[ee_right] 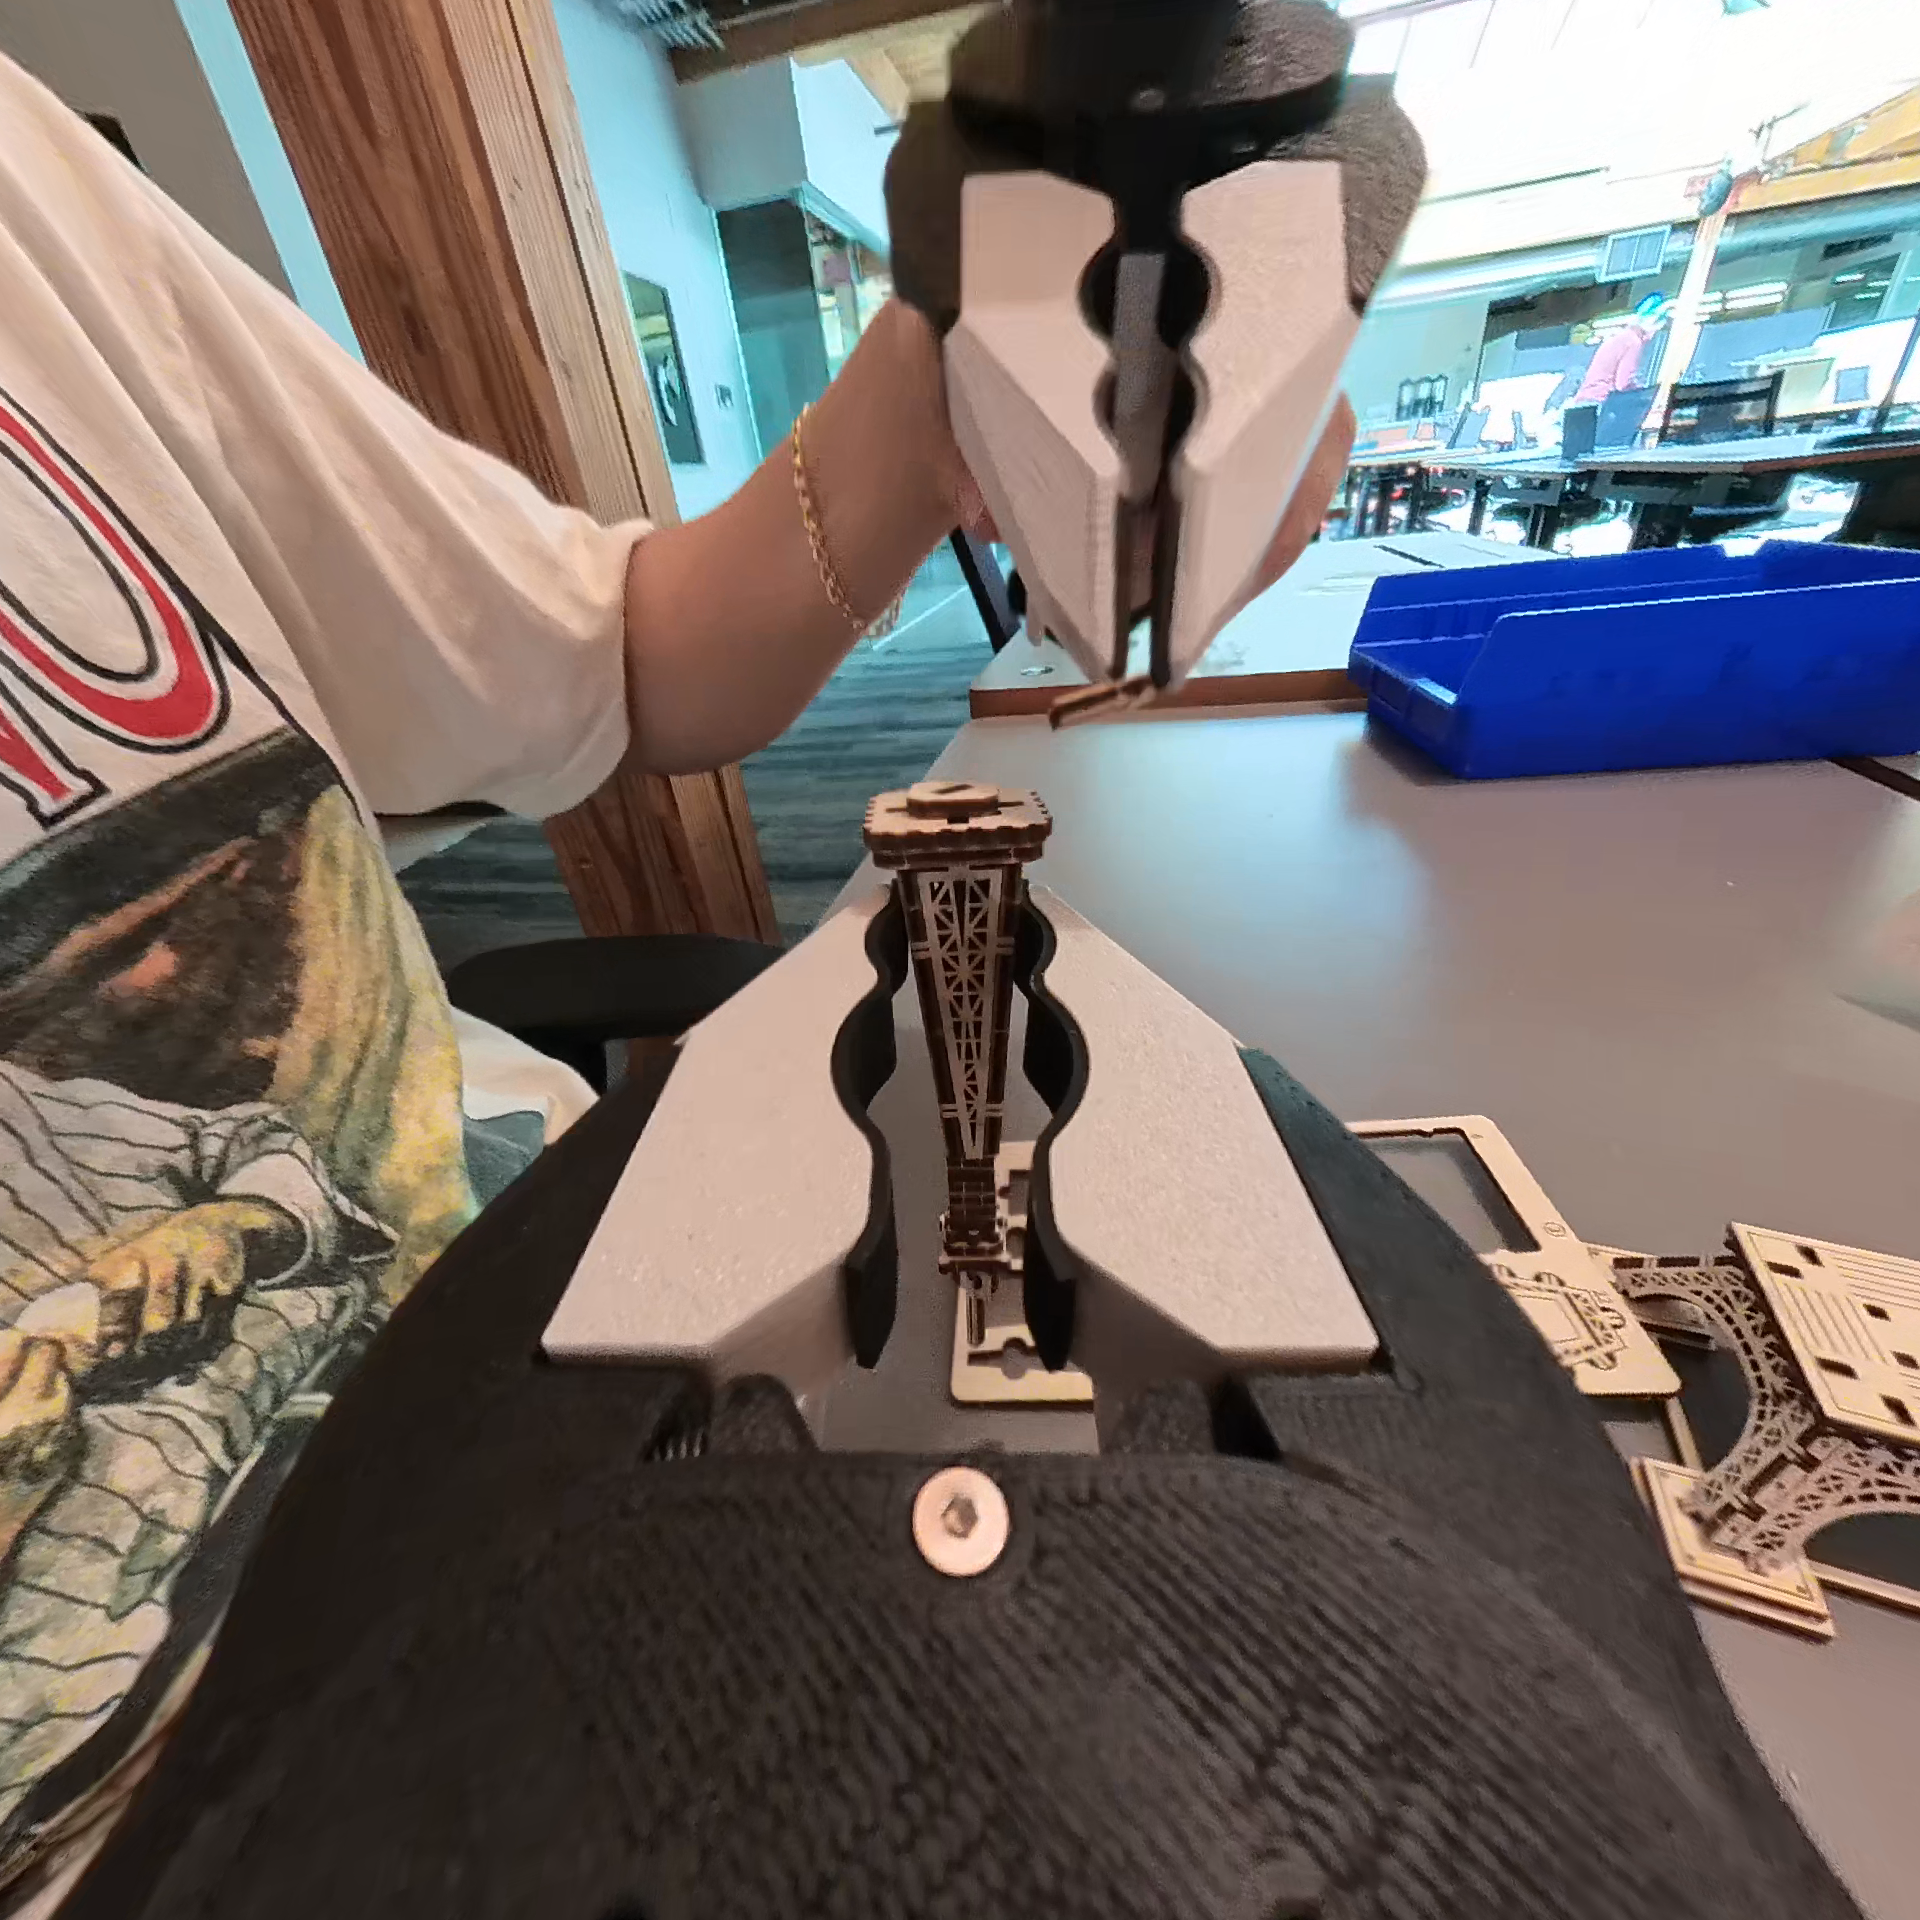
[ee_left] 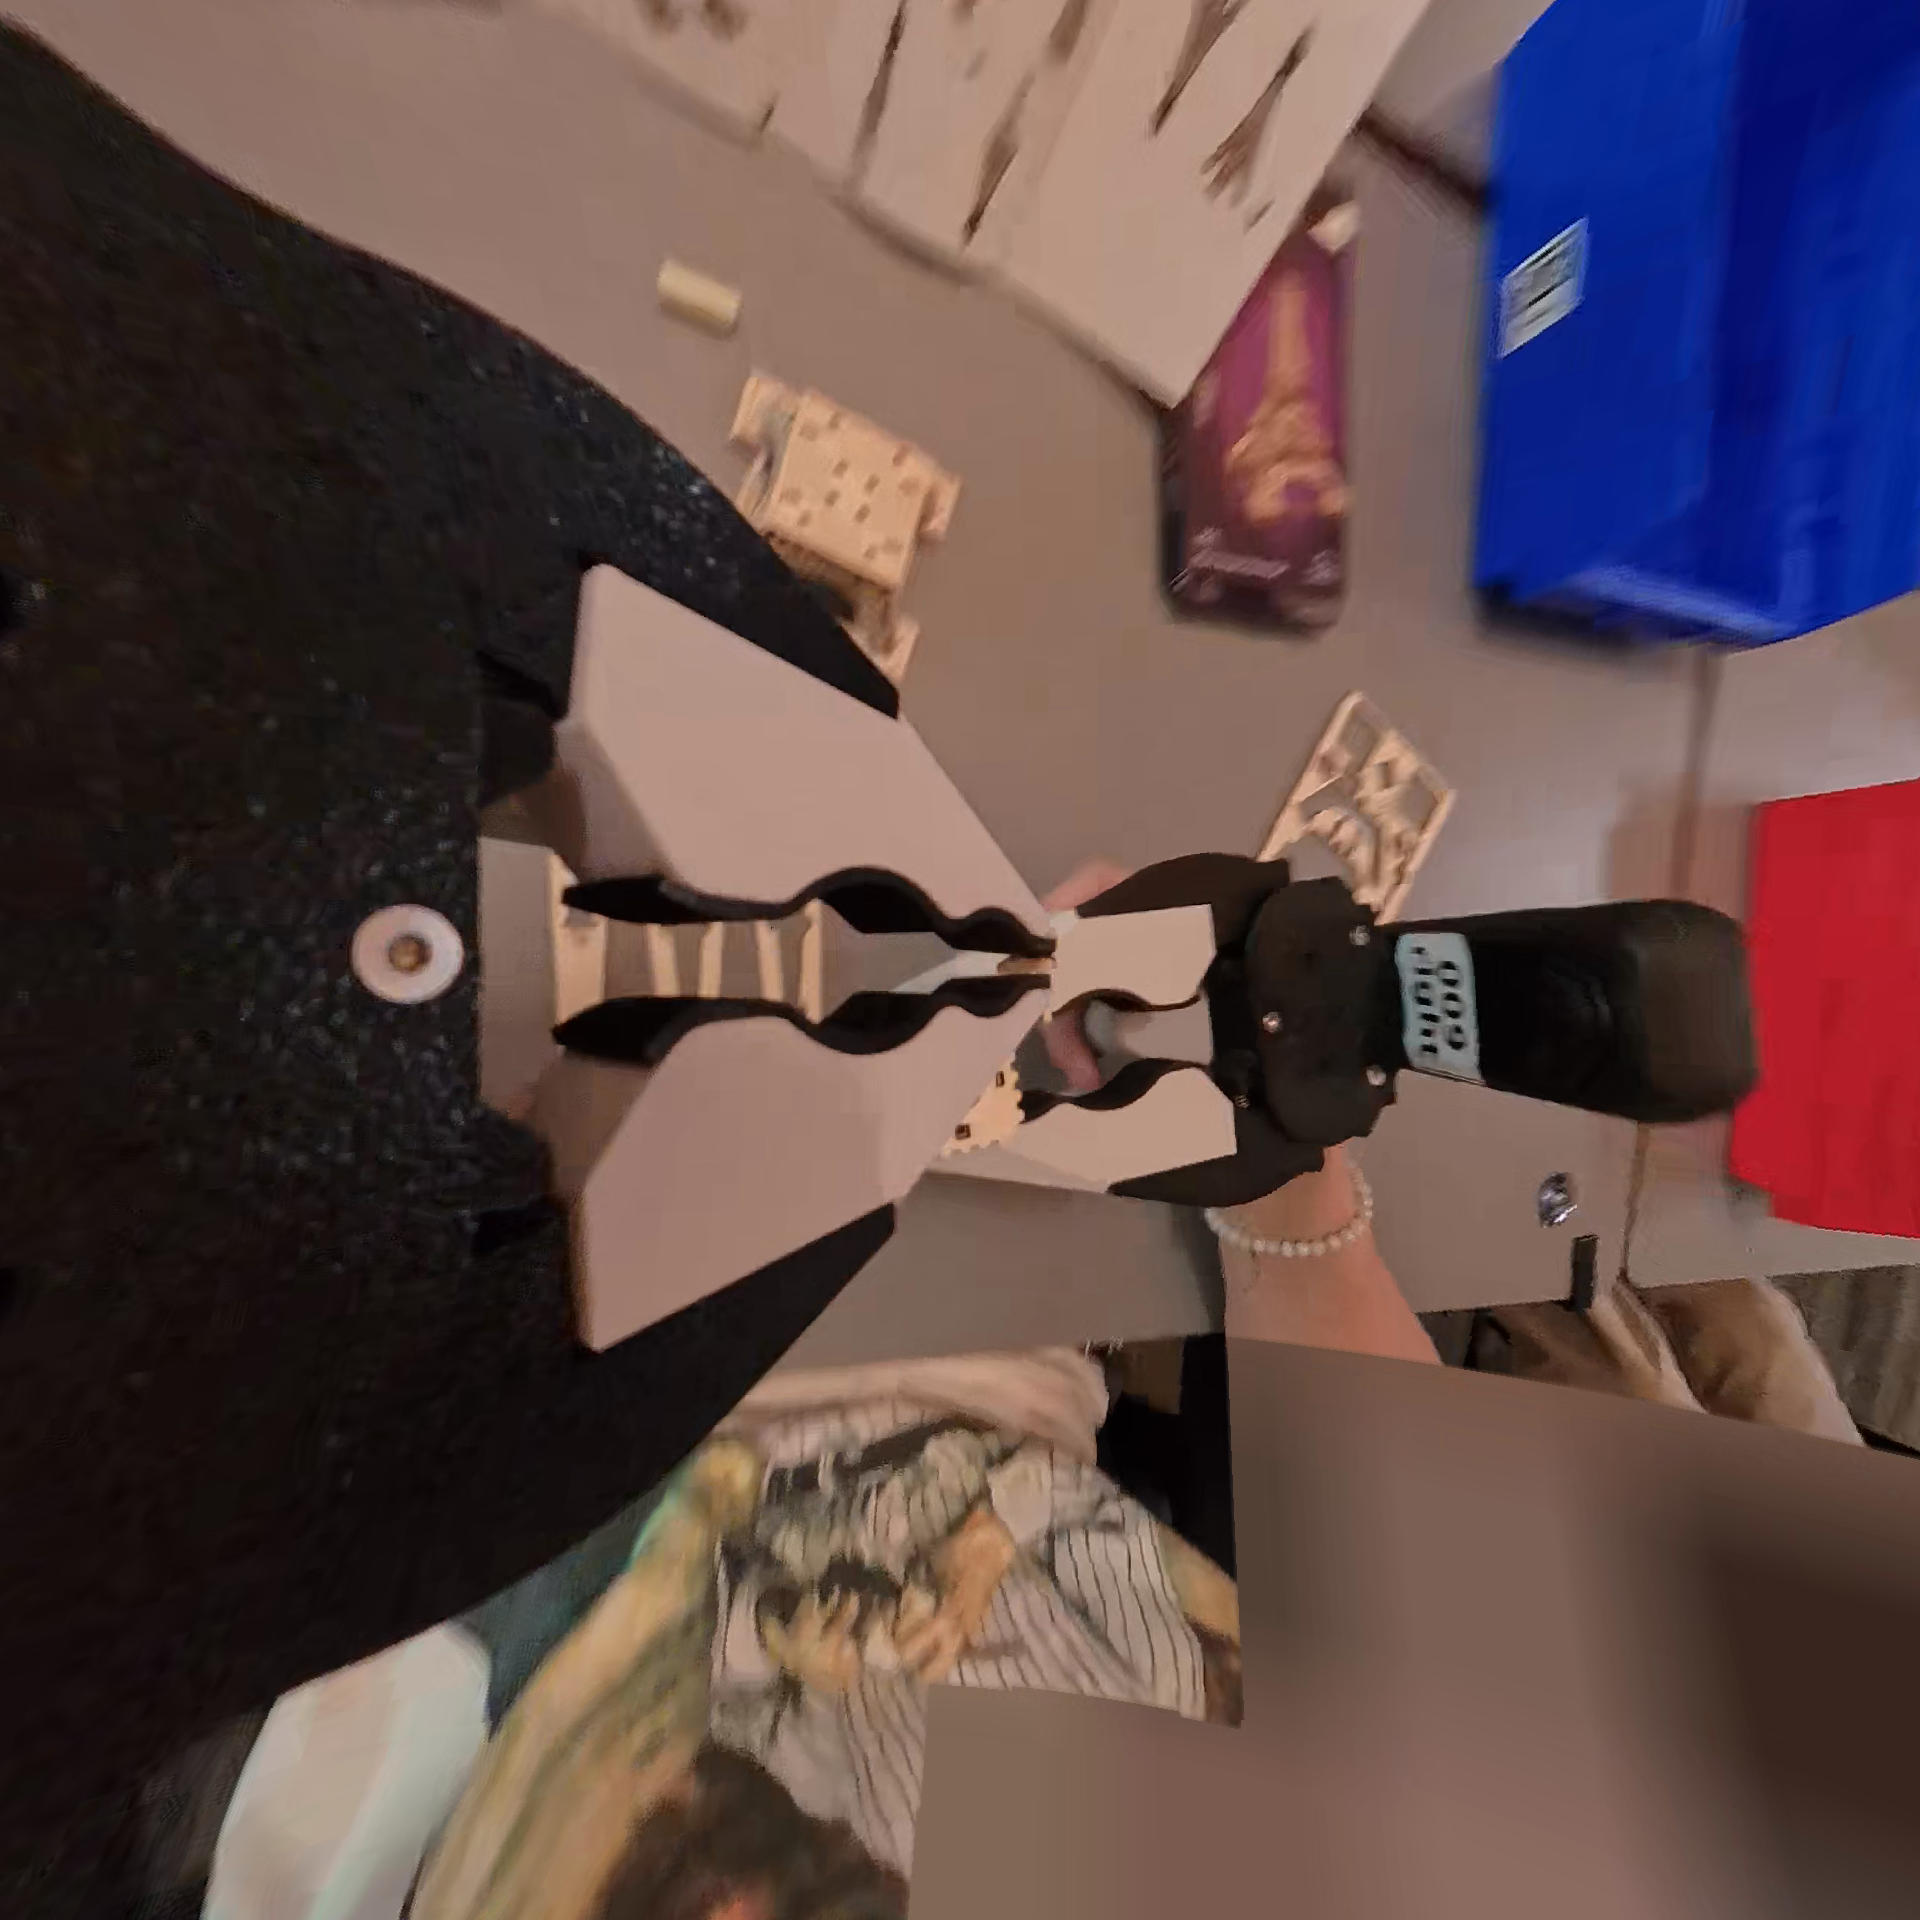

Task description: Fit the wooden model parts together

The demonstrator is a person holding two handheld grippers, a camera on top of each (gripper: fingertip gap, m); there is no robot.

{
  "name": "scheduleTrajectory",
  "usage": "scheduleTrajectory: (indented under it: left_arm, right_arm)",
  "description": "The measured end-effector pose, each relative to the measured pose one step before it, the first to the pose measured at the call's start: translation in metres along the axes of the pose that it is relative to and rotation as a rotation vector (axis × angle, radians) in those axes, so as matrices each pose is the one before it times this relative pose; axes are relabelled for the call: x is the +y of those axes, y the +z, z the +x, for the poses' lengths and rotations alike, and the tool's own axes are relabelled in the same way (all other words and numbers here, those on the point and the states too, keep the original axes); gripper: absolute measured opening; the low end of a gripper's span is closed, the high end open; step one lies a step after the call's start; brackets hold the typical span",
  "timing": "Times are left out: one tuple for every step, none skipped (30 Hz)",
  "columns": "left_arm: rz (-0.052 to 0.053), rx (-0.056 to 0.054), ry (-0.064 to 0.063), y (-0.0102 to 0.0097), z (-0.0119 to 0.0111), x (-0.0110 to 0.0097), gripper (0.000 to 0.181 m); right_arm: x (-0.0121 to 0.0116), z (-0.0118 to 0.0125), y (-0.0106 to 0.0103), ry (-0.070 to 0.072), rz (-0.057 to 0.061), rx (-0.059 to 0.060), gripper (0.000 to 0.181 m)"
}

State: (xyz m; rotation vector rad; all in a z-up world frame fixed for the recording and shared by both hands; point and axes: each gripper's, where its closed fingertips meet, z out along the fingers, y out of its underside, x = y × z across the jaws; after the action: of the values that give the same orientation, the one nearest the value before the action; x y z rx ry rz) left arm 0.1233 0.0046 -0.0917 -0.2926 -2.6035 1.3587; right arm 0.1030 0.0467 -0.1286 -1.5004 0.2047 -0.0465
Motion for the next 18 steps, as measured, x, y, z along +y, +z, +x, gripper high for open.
scheduleTrajectory:
  left_arm:
    - [0.0448, -0.0304, 0.0608, -0.00193, -0.00086, -0.00432, 0.001]
    - [0.0397, -0.0299, 0.0429, -0.00209, -0.00132, -0.00353, 0.001]
    - [0.0366, -0.0204, 0.04, -0.00208, -0.00029, -0.00312, 0.001]
    - [0.039, -0.0177, 0.0415, -0.00202, 0.00037, -0.00345, 0.001]
    - [0.0349, -0.019, 0.0375, -0.00198, 0.00032, -0.00337, 0.001]
    - [0.0222, -0.0151, 0.0342, -0.00155, 0.00097, -0.00196, 0.001]
    - [0.0089, -0.0107, 0.0263, -0.00103, 0.00148, -0.00043, 0.001]
    - [-0.0048, -0.0057, 0.0206, -0.00055, 0.00182, 0.0012, 0.001]
    - [-0.0027, -0.017, 0.028, -0.00071, 0.00016, 0.00066, 0.001]
    - [0.0068, -0.0297, 0.0391, -0.00148, -0.0012, -0.00085, 0.001]
    - [0.0014, -0.0275, 0.034, -0.00207, -0.00118, -0.00039, 0.001]
    - [-0.0051, -0.0304, 0.0199, -0.00248, -0.00246, 0.00063, 0.001]
    - [-0.0136, -0.0291, 0.0013, -0.00245, -0.00312, 0.00287, 0.001]
    - [-0.0282, -0.0272, -0.0162, -0.00203, -0.00367, 0.00654, 0.001]
    - [-0.0367, -0.023, -0.0205, -0.00136, -0.00295, 0.01012, 0.002]
    - [-0.0437, -0.0055, -0.026, -0.00004, -0.00001, 0.01387, 0.002]
    - [-0.059, 0.0161, -0.0377, 0.00185, 0.00379, 0.01864, 0.001]
    - [-0.0732, 0.0296, -0.0412, 0.00414, 0.00664, 0.02273, 0.001]
  right_arm:
    - [-0.00096, 0.00049, -0.00095, 0.0072, 0.0055, -0.0009, 0.016]
    - [-0.00042, 0.00045, -0.00078, 0.0051, 0.0025, -0.0011, 0.016]
    - [-0.00025, 0.00034, -0.00049, 0.0044, 0.0016, -0.0004, 0.016]
    - [-0.00002, 0.00046, -0.0002, 0.0027, 0.0003, 0.0007, 0.016]
    - [0.00007, -0.00016, 0.00003, 0.0016, 0.0, -0.0018, 0.016]
    - [0.00008, -0.00056, 0.00026, 0.0017, 0.0009, -0.0038, 0.017]
    - [-0.00011, -0.00099, 0.00025, 0.0025, 0.0021, -0.0066, 0.017]
    - [-0.00024, -0.00093, 0.00019, 0.0058, 0.0032, -0.0083, 0.016]
    - [0.0, -0.00059, -0.00005, 0.0062, 0.0027, -0.0068, 0.016]
    - [-0.00018, -0.00052, -0.00018, 0.0038, 0.0039, -0.007, 0.016]
    - [-0.00036, -0.00114, -0.00054, 0.0032, 0.005, -0.0106, 0.016]
    - [-0.00019, -0.001, -0.00057, 0.0024, 0.0031, -0.0098, 0.016]
    - [-0.00007, -0.00071, -0.00072, -0.0024, 0.0012, -0.0077, 0.016]
    - [0.0003, -0.0009, -0.00074, -0.0084, -0.0027, -0.0066, 0.016]
    - [0.00124, -0.00061, -0.00079, -0.0139, -0.01, -0.0034, 0.017]
    - [0.00202, 0.00016, -0.00066, -0.0143, -0.0169, 0.0017, 0.017]
    - [0.00237, 0.00075, -0.00077, -0.0145, -0.0196, 0.0058, 0.016]
    - [0.00146, 0.00059, -0.00097, -0.011, -0.0129, 0.0039, 0.017]
